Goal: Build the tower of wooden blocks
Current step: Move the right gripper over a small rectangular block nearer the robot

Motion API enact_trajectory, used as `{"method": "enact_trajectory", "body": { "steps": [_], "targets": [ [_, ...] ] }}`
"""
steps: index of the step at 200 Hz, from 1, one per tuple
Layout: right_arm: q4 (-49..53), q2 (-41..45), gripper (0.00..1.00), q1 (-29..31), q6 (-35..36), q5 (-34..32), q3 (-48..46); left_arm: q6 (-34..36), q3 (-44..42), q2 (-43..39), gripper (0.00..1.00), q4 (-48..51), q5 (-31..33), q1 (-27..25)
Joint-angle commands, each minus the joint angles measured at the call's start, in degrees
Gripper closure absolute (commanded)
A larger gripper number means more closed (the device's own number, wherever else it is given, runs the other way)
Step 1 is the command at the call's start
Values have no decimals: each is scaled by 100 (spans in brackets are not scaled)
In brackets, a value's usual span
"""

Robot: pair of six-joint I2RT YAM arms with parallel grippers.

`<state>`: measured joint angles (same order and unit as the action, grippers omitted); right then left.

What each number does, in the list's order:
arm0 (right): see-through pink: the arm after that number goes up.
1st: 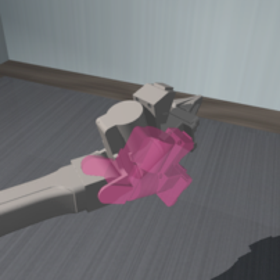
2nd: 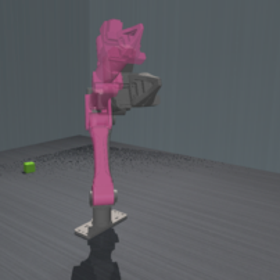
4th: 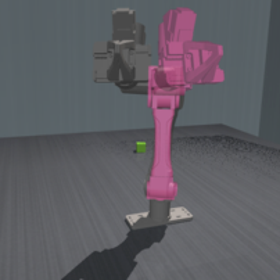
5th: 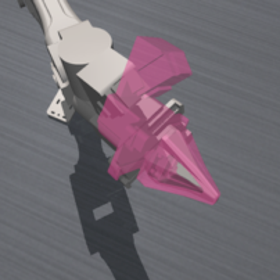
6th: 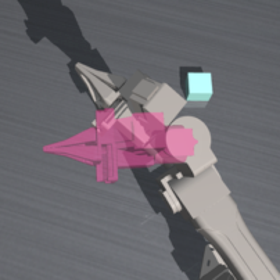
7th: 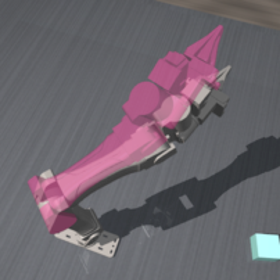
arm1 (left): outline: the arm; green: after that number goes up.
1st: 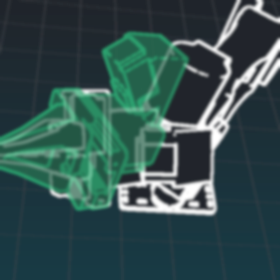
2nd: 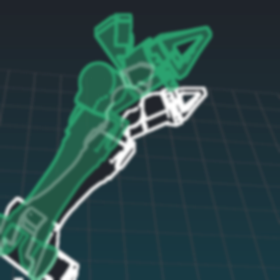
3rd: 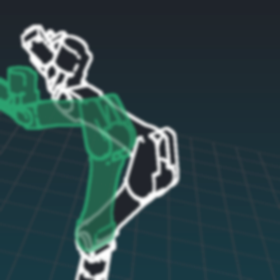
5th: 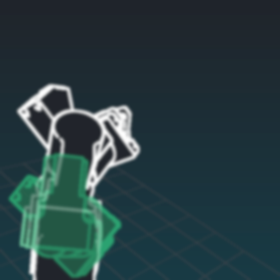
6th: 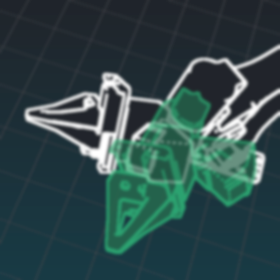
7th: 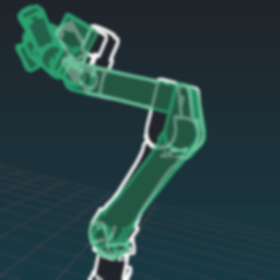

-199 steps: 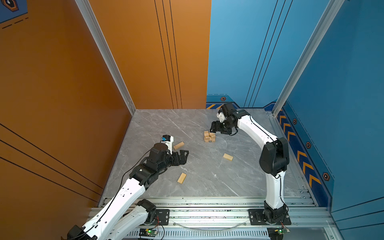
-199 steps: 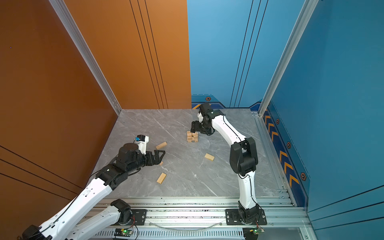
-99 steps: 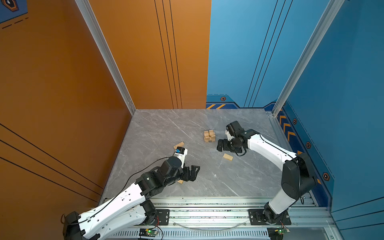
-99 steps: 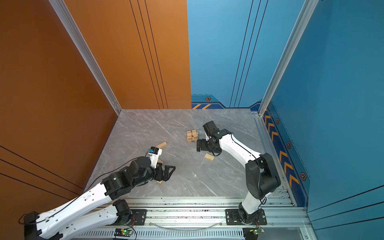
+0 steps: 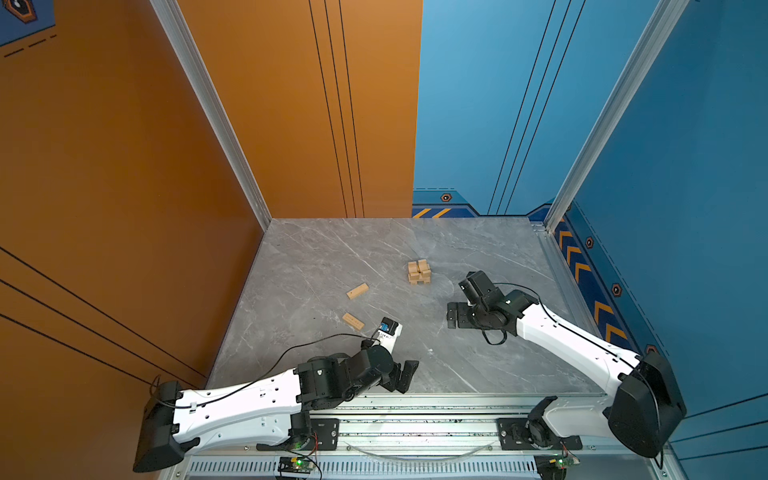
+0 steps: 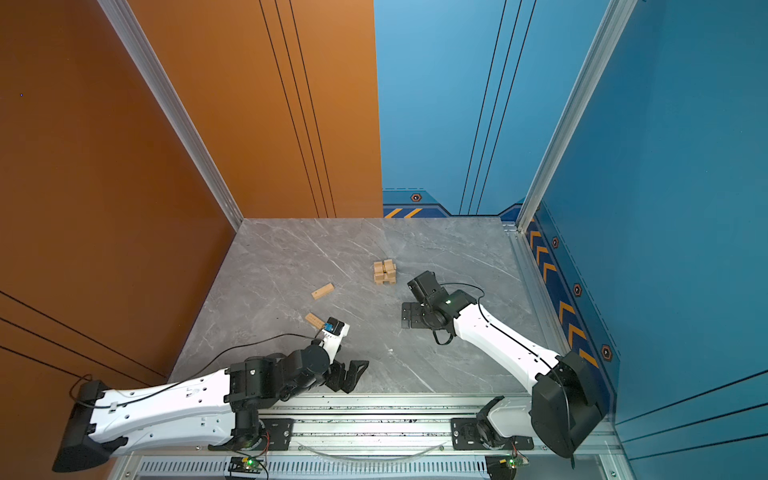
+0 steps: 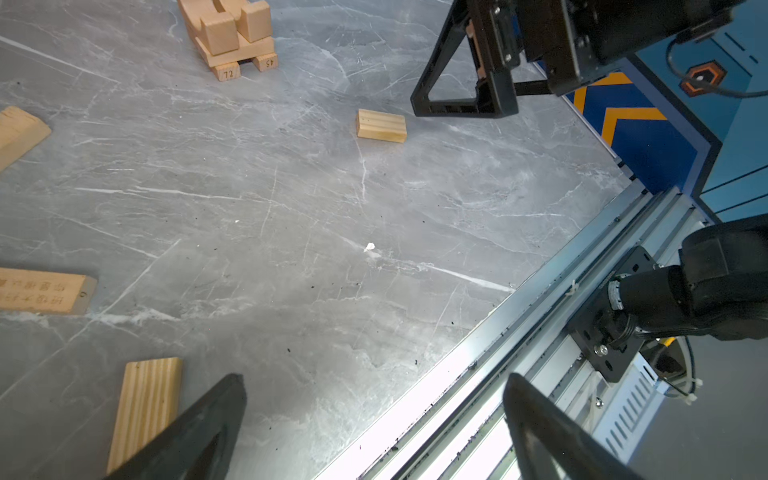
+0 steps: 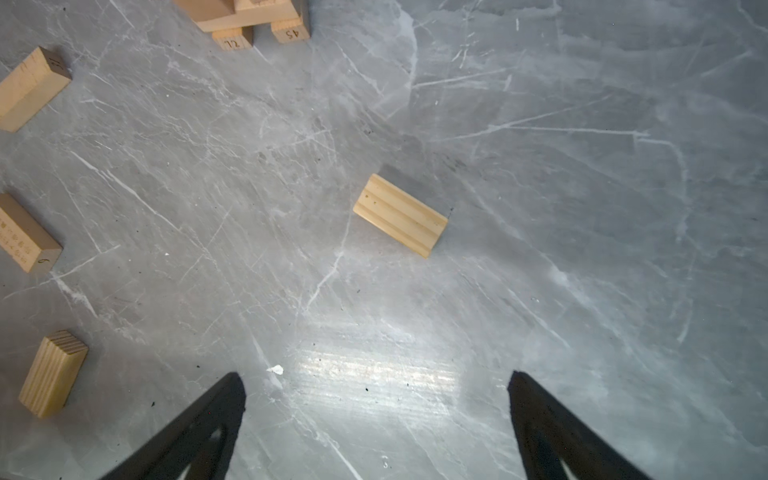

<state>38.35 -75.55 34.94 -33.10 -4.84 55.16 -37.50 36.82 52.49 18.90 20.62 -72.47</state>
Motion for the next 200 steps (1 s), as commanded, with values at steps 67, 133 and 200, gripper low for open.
{"method": "enact_trajectory", "body": {
  "steps": [67, 133, 200],
  "targets": [
    [-853, -149, 0, -505, -289, 284, -529, 37, 508, 521, 2, 325, 454, 393],
    [-974, -2167, 1, -660, -256, 585, 694, 497, 213, 1153, 2, -1029, -1471, 2759],
    [-972, -2996, 4, -576, -325, 875, 1283, 651, 148, 1691, 2, -1374, -2073, 3190]
  ]
}}
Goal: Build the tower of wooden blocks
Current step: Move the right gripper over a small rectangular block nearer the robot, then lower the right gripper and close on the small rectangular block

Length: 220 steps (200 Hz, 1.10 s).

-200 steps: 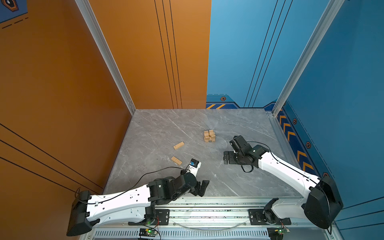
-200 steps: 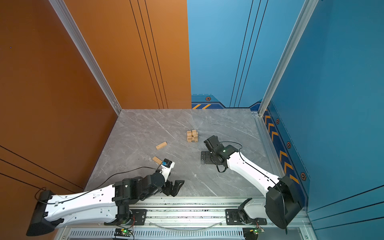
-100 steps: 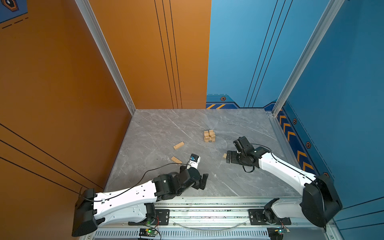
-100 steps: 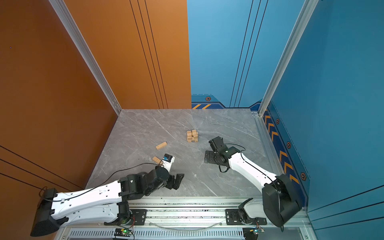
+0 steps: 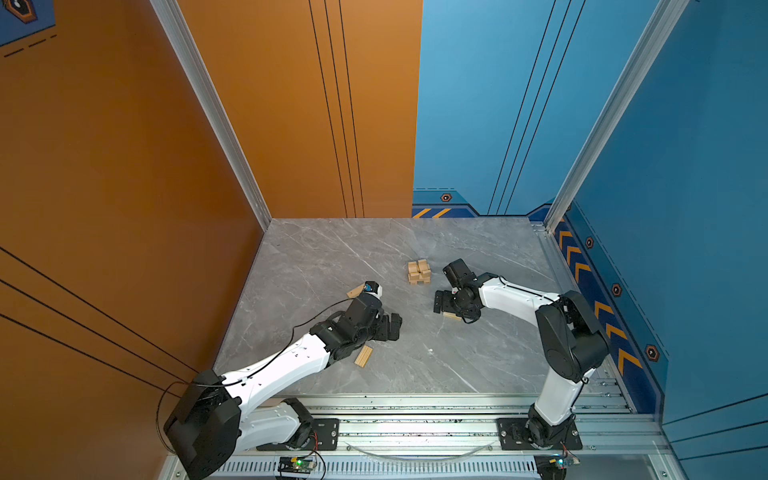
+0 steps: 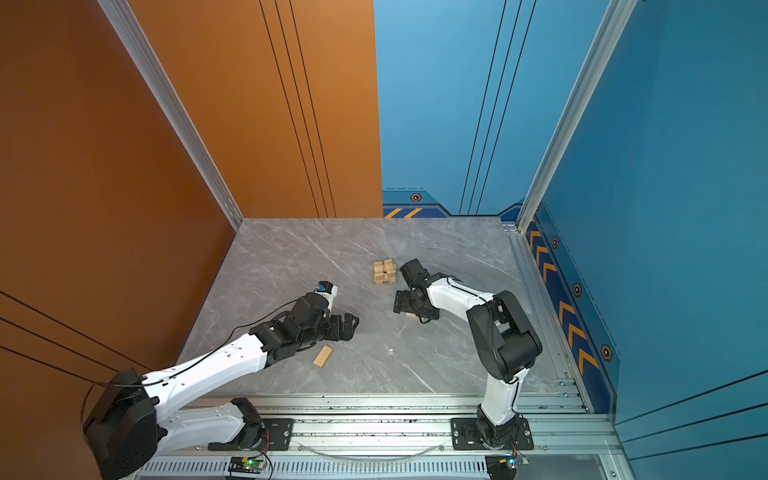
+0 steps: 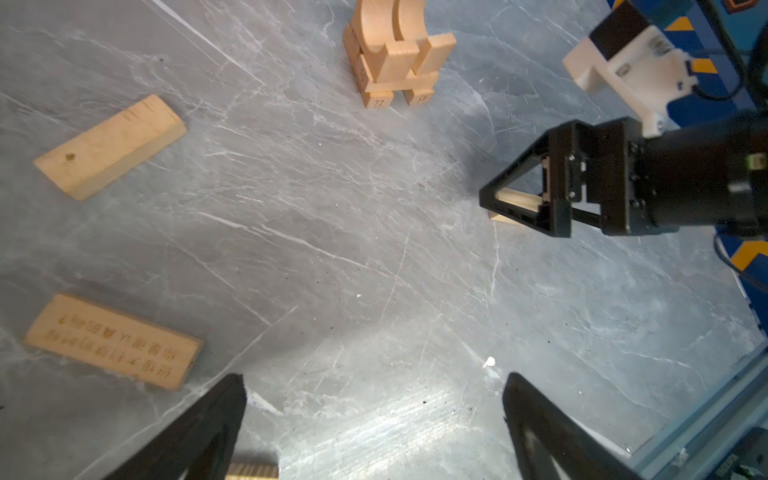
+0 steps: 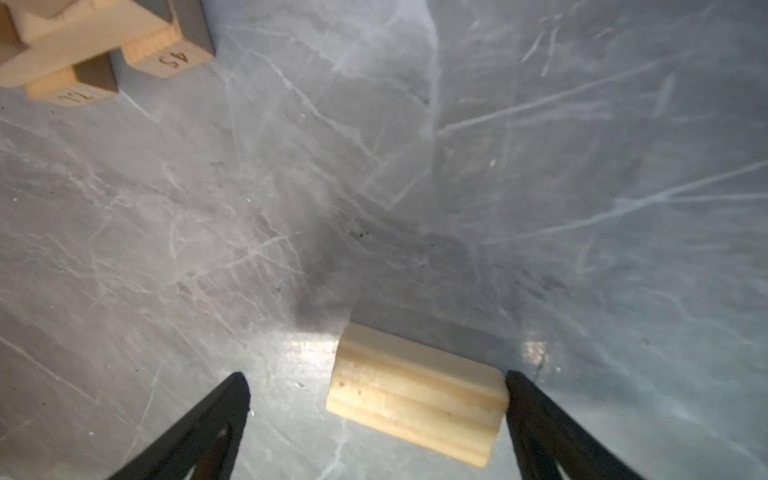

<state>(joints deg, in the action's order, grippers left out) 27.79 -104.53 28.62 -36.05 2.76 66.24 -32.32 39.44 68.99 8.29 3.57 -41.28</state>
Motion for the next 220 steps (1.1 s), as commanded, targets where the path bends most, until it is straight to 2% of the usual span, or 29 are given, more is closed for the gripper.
{"method": "enact_trajectory", "body": {
  "steps": [1, 54, 157, 220],
  "targets": [
    [94, -100, 4, 56, -27, 117, 177, 136, -118, 47, 2, -321, -367, 69],
    [224, 5, 5, 159, 37, 55, 140, 70, -187, -124, 2, -364, -437, 68],
    [406, -338, 8, 504, 183, -188, 569, -90, -788, -1257, 2, 60, -107, -65],
    [539, -74, 8, 529, 325, -452, 356, -108, -954, -1344, 2, 77, -65, -64]
  ]
}}
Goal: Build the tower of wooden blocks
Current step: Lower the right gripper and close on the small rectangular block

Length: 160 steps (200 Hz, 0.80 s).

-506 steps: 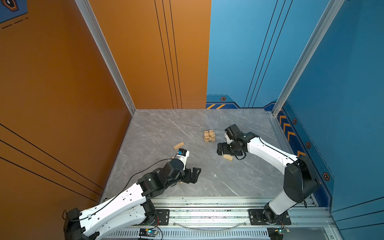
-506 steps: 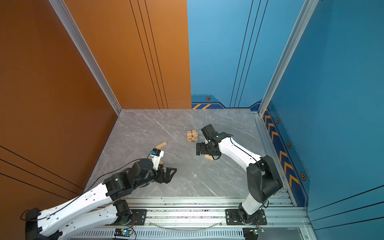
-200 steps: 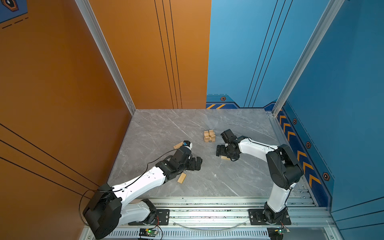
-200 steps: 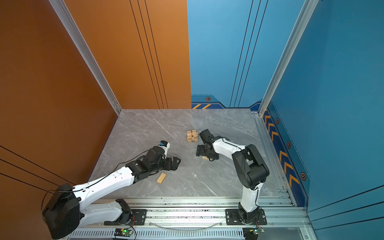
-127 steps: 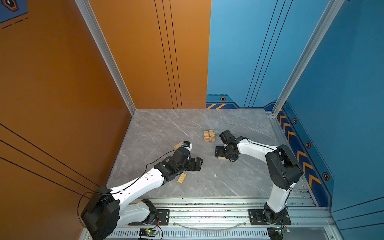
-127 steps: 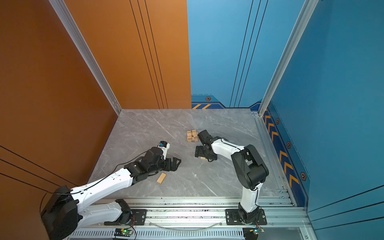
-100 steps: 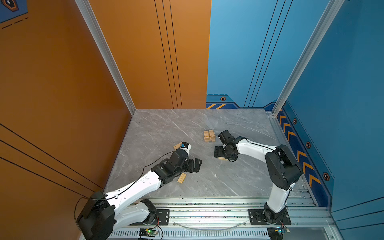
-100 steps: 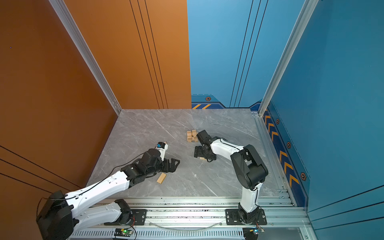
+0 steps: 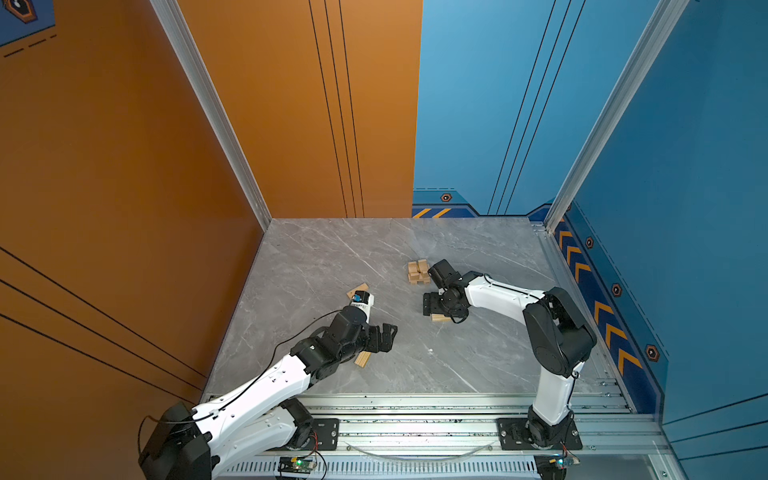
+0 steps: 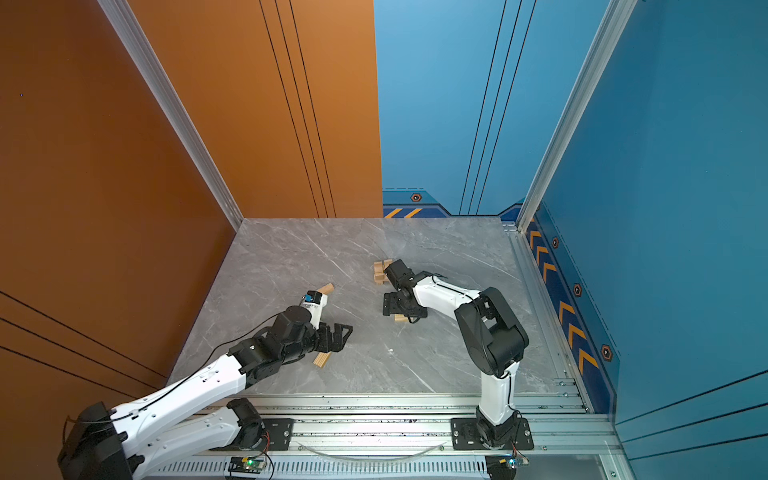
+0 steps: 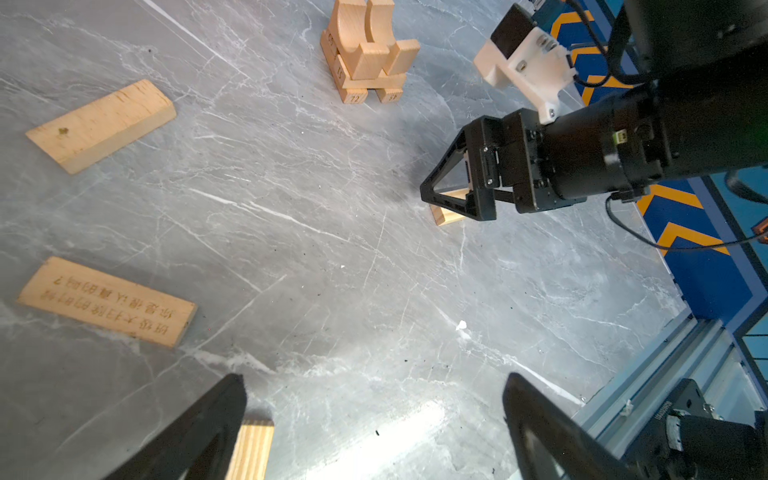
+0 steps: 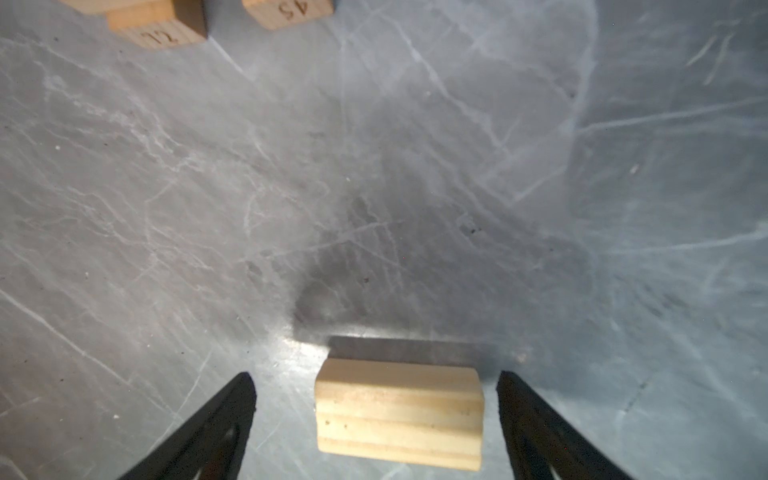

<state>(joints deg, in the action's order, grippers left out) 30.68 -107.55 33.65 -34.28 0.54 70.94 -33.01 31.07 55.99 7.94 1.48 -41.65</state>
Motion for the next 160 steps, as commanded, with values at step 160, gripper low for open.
{"method": "enact_trajectory", "body": {
  "steps": [160],
  "targets": [
    [266, 316, 41, 246, 114, -494, -348, -130, 33, -182, 2, 199, 415, -388]
  ]
}}
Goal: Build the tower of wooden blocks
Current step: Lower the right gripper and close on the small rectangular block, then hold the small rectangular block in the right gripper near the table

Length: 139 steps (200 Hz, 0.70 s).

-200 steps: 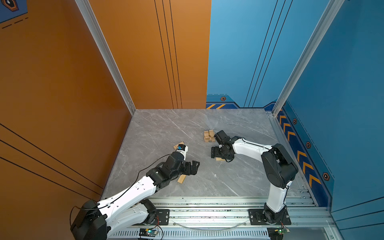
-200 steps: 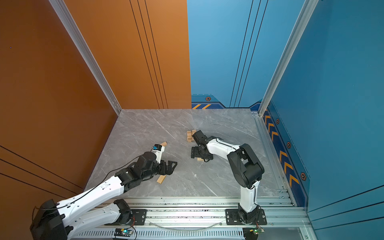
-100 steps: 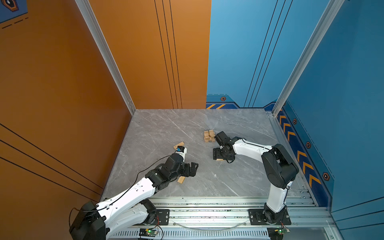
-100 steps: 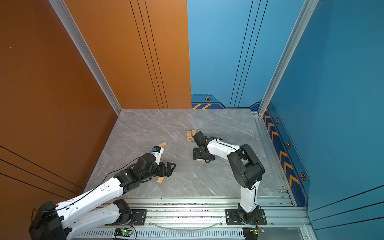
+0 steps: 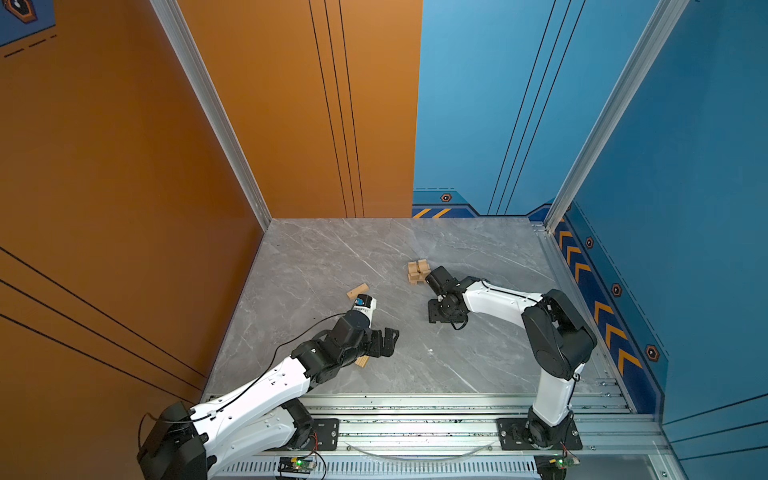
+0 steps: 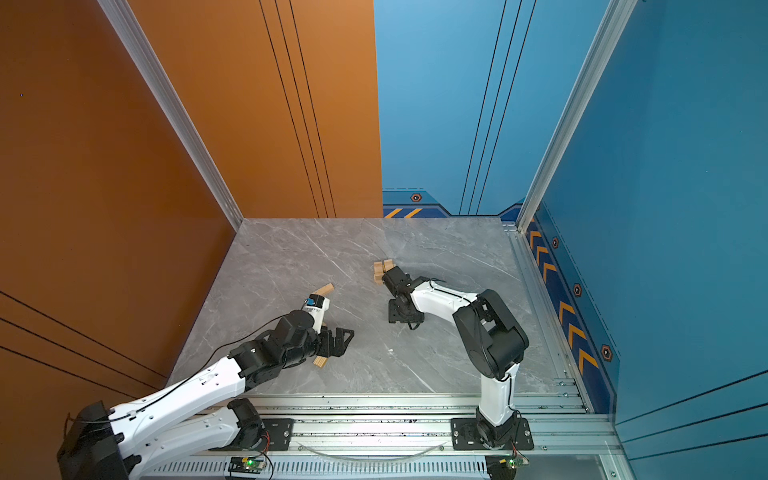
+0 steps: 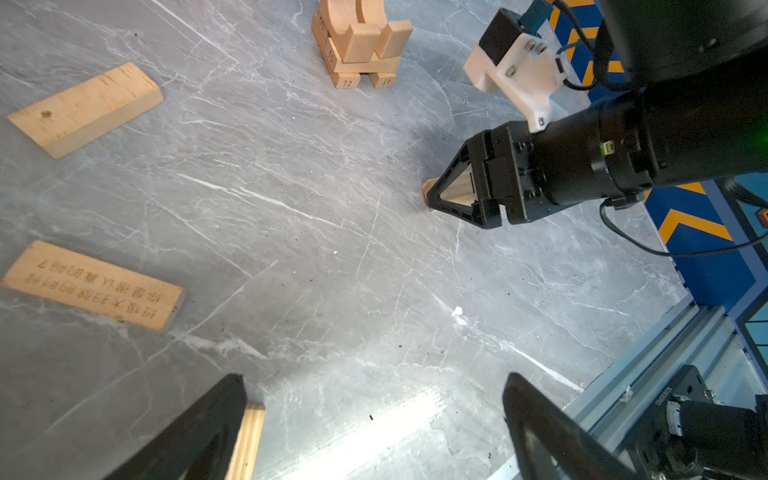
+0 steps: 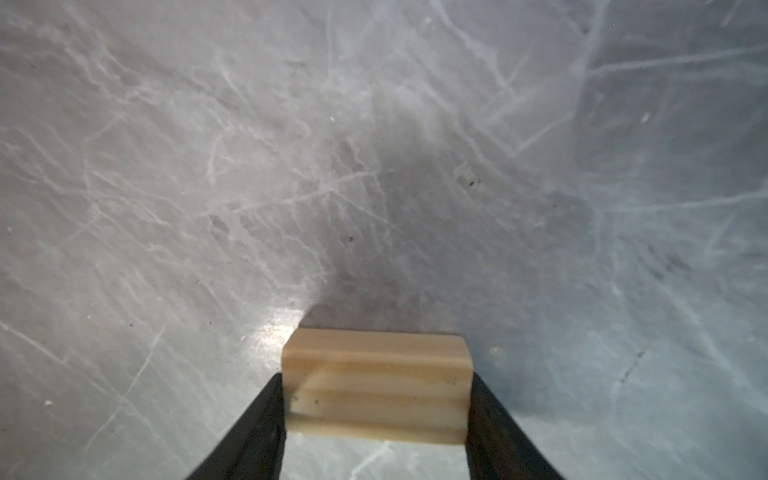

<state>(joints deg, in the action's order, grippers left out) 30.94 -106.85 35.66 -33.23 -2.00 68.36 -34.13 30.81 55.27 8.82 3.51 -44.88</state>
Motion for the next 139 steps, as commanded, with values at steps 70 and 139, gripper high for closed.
{"method": "enact_trajectory", "body": {
  "steps": [70, 139],
  "targets": [
    [402, 195, 42, 19, 67, -442, 37, 108, -21, -148, 2, 124, 255, -21],
    [440, 46, 36, -34, 142, -387, 140, 159, 9, 30, 2, 6, 159, 67]
  ]
}}
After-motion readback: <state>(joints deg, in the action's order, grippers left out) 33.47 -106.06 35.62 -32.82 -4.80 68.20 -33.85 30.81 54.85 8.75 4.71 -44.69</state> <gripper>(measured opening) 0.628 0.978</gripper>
